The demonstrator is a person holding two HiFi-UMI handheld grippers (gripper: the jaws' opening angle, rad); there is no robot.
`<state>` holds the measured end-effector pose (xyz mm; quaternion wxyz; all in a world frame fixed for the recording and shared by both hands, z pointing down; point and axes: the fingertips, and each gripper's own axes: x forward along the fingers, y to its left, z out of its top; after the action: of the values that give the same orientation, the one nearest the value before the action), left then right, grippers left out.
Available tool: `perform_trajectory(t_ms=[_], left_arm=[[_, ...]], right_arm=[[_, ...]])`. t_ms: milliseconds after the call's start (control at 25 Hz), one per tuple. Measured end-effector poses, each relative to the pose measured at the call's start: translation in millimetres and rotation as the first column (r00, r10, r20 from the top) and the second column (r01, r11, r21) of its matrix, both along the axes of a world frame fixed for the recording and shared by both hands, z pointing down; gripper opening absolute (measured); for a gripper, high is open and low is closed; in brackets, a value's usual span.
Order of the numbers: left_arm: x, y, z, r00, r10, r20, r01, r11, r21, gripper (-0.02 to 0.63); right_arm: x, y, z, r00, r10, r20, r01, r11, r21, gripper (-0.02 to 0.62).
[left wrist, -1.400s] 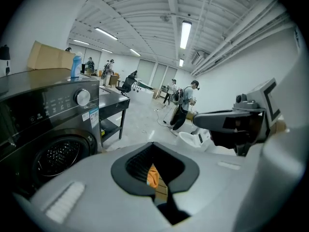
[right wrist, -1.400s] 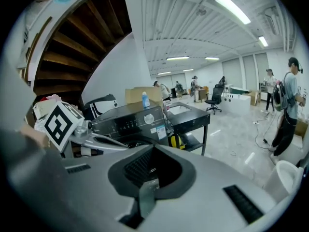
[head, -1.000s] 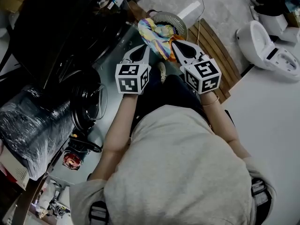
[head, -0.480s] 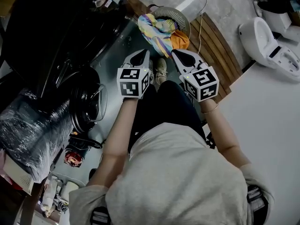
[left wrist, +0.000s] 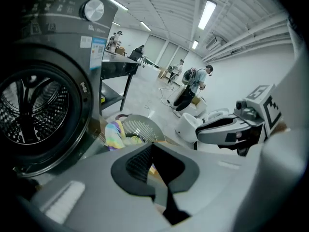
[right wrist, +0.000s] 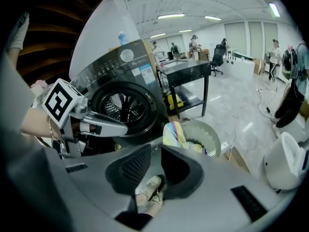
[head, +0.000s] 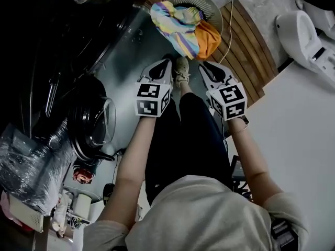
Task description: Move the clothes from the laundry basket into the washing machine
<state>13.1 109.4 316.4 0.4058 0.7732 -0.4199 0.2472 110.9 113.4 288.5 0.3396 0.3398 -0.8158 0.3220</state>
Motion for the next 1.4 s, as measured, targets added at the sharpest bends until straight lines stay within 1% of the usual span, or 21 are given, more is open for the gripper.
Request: perform_trajectory(t_ms=[40,80,120,200,280,360,480,560,680,800,880,960,1040,1080,1120,1240,1280,1360,1400], left_arm=[[1,0,17,1.0,0.012,0.001,-0.012,1.0,-0.004,0.009],[1,0,33,1.0,0.018,0.002,-0.018,1.0,-0.013,0.009],[1,0,50,1.0,0.017,0.003,-0.017,1.0,-0.024,0.009],[0,-2,81,1.0,0.007,0.005,-0.007,0.999,-0.048,0.009],[1,-2,109,1.0,0.0,0.007,0.0,0.998,-0.071,0.009],[3,1,134,1.0,0.002,0.009,-0.001,0.996,-0.088,0.009],[7,7,167,1.0,0.013,0.005,-0.013,0.994,-0.111,0.009],[9,11,186,1.0,0.014,0.007,-0.013,0.991,-0.131,0.008],[11,11,207,1.0,-0.001,0.002,0.001,0.99,-0.139,0.009],[14,10,220,1.0,-0.011,-0.01,0.009,0.99,-0.138,0.009],[15,10,225,1.0,-0.012,-0.014,0.01,0.99,-0.143,0.009],[14,10,227,1.0,-0.013,-0.014,0.011,0.989,-0.145,0.009],[13,6,224,1.0,-0.012,-0.02,0.009,0.991,-0.131,0.009],[14,4,221,1.0,-0.01,-0.029,0.006,0.993,-0.117,0.009],[15,2,217,0.999,-0.006,-0.04,0.002,0.995,-0.101,0.009],[18,-4,198,0.998,0.01,-0.059,-0.014,0.998,-0.069,0.019],[20,-7,191,0.998,0.017,-0.067,-0.021,0.998,-0.059,0.046],[25,-12,177,0.996,0.031,-0.089,-0.035,0.998,-0.044,0.2],[28,-14,169,0.994,0.041,-0.098,-0.044,0.998,-0.035,0.241]], right_arm=[[2,0,16,1.0,0.004,-0.007,-0.004,1.0,-0.014,0.06],[4,0,32,1.0,0.01,-0.012,-0.01,1.0,-0.028,0.124],[5,-2,48,1.0,0.016,-0.016,-0.017,0.999,-0.038,0.143],[2,-7,83,0.999,0.017,-0.03,-0.018,0.999,-0.045,0.149],[-5,-12,120,0.999,-0.012,-0.053,0.009,0.999,-0.046,0.169],[-16,-13,159,0.994,-0.069,-0.087,0.065,0.997,-0.047,0.177],[-30,-11,217,0.972,-0.171,-0.163,0.165,0.985,-0.048,0.186],[-36,-10,249,0.959,-0.209,-0.193,0.201,0.978,-0.059,0.187],[-37,-15,283,0.953,-0.21,-0.216,0.2,0.977,-0.069,0.187],[-32,-20,304,0.946,-0.214,-0.244,0.2,0.976,-0.08,0.182],[-33,-17,311,0.949,-0.226,-0.22,0.206,0.972,-0.111,0.168],[-40,-13,311,0.949,-0.26,-0.178,0.237,0.961,-0.14,0.088],[-43,-13,302,0.949,-0.275,-0.152,0.256,0.957,-0.135,0.059],[-43,-14,294,0.956,-0.259,-0.136,0.243,0.962,-0.124,0.031],[-41,-17,284,0.968,-0.226,-0.112,0.213,0.97,-0.115,0.019],[-31,-29,247,0.996,-0.091,-0.015,0.089,0.991,-0.102,0.017],[-28,-34,233,0.999,-0.048,0.022,0.05,0.994,-0.096,0.017],[-21,-44,201,0.996,0.025,0.083,-0.018,0.996,-0.084,0.015],[-18,-48,185,0.992,0.056,0.113,-0.047,0.996,-0.079,0.017]])
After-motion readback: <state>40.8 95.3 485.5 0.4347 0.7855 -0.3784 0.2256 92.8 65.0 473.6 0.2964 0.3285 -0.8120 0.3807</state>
